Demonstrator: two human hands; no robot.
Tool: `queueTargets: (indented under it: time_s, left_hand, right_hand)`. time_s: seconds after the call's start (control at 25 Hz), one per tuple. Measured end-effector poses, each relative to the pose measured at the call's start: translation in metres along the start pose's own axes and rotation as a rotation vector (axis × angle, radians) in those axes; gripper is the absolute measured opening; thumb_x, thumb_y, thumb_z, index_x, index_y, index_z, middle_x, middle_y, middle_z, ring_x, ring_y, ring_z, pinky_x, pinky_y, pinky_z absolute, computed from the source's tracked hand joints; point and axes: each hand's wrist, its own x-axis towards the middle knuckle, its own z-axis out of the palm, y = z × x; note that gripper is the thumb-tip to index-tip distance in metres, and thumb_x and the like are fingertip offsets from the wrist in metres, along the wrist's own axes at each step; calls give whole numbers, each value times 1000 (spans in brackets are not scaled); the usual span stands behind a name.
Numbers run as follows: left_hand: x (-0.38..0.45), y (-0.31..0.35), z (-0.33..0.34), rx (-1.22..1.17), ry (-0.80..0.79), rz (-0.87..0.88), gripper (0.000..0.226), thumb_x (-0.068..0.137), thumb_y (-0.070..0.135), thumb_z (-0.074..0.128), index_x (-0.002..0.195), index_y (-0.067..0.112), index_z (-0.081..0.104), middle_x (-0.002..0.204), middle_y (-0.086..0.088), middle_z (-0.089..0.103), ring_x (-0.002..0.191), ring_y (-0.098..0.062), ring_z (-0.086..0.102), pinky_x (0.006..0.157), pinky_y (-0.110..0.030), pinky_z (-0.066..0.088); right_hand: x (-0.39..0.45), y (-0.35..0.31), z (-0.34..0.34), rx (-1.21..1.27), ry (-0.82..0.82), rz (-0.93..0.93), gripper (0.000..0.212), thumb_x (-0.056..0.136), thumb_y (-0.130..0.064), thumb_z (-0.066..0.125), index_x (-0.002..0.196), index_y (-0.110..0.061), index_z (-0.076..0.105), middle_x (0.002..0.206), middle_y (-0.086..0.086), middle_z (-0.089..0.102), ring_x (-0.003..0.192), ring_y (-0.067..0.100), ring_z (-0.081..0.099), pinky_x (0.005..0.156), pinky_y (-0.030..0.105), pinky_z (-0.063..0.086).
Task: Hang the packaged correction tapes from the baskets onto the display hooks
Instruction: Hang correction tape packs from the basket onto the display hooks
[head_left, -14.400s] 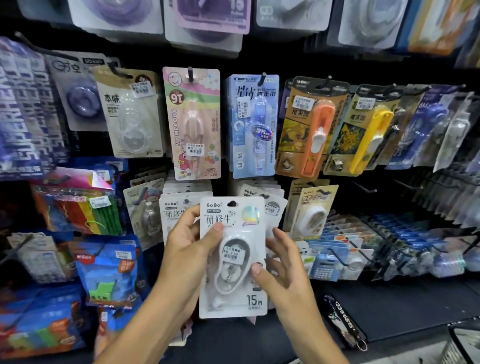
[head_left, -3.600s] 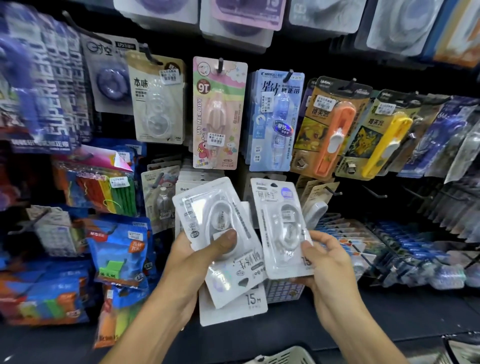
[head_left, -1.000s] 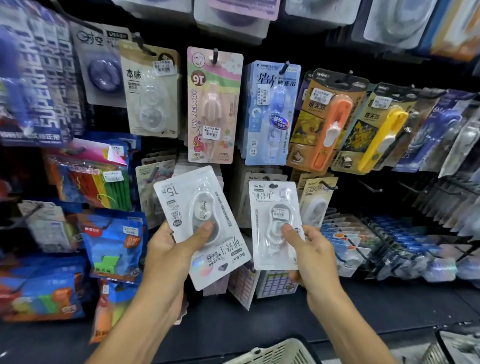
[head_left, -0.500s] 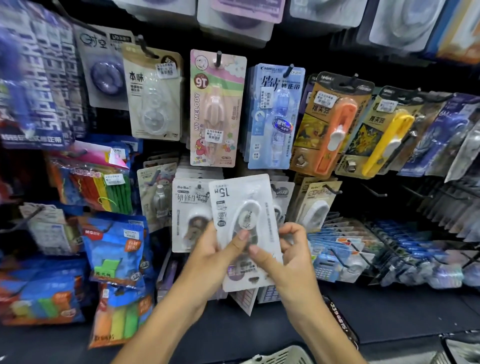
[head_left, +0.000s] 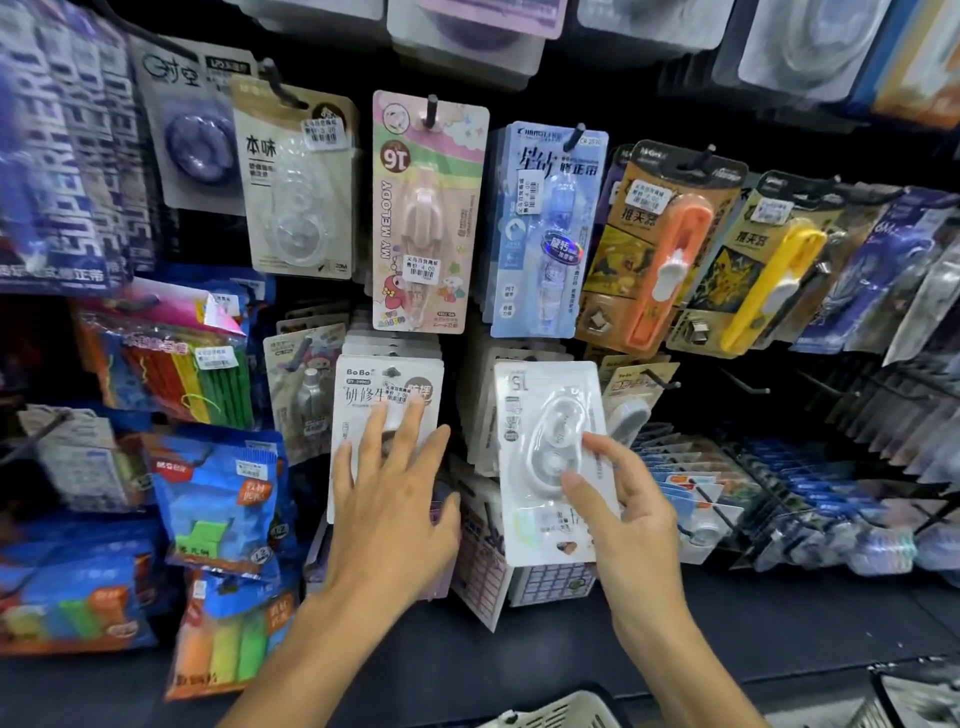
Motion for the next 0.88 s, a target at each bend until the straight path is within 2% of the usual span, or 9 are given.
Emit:
queueTargets:
  time_s: [0.12, 0.2, 0.28, 0.36, 0.44, 0.56, 0.72, 0.8, 0.88]
  left_hand:
    - [-2, 6, -20, -760, 125, -187, 64, 84, 61, 54, 142, 35, 53, 144, 9, 56, 138, -16, 46, 119, -44, 33]
    - [0, 2, -32, -1226, -58, -194, 72, 72, 61, 68, 140, 44, 51, 126, 12, 69, 120, -11, 63, 106, -40, 47]
    - [-2, 1, -43, -1245, -363, -115, 78, 64, 50, 85, 134, 52, 53, 117, 13, 73, 106, -9, 71, 90, -32, 56]
    - [-3, 2, -46, -1302, -408, -137, 67, 59, 34, 95, 118, 44, 64, 104, 6, 76, 90, -13, 75, 70, -29, 60]
    - [-4, 5, -42, -1492, -241, -328, 60, 56, 26, 98, 106, 32, 66, 99, -3, 78, 83, -23, 76, 60, -41, 61]
    - [-9, 18, -31, -1742, -35, -518, 38, 69, 27, 79, 103, 25, 61, 100, -6, 79, 80, -25, 76, 59, -45, 61]
    - [-20, 29, -21, -1431, -32, -430, 27, 75, 13, 82, 85, 11, 57, 84, -8, 76, 74, -19, 73, 64, -32, 59]
    - [-21, 24, -16, -1113, -40, -363, 27, 79, 3, 82, 73, 15, 59, 76, 0, 74, 72, -10, 67, 69, -26, 54]
    - [-21, 17, -15, -782, 9, -275, 18, 85, 12, 78, 84, 25, 65, 88, 14, 72, 85, -3, 62, 77, -21, 49]
  right_hand:
    - [-3, -12, -14, 14, -306, 88, 35, 75, -27, 88, 106, -39, 77, 114, -12, 74, 93, 11, 74, 58, 22, 57]
    - [-2, -32, -28, -65, -555, 146, 45, 67, -31, 92, 108, -36, 77, 112, -7, 75, 87, 18, 76, 54, 26, 59]
    - [3, -47, -37, -90, -673, 155, 52, 69, -20, 92, 115, -36, 74, 108, 2, 77, 77, 21, 75, 50, 27, 58]
    - [13, -52, -39, 1, -536, 125, 62, 65, -16, 92, 120, -37, 70, 101, 12, 77, 71, 25, 72, 49, 28, 56]
    - [13, -47, -36, 325, -305, 240, 65, 65, -20, 88, 126, -30, 67, 103, 13, 76, 77, 24, 71, 60, 32, 60]
    - [-15, -29, -3, 560, -337, 358, 65, 72, -24, 85, 131, -15, 60, 122, 11, 73, 102, 28, 73, 77, 36, 62]
    - [-20, -21, 23, 546, -124, 359, 49, 77, -22, 83, 123, -12, 66, 115, 14, 76, 100, 31, 75, 71, 39, 63]
    - [-3, -24, 16, 443, 17, 376, 43, 80, -25, 77, 120, -11, 66, 112, 14, 76, 101, 35, 74, 83, 54, 62]
    - [12, -27, 9, 240, 29, 338, 32, 88, -27, 73, 118, -17, 69, 111, 7, 78, 106, 33, 73, 97, 57, 55]
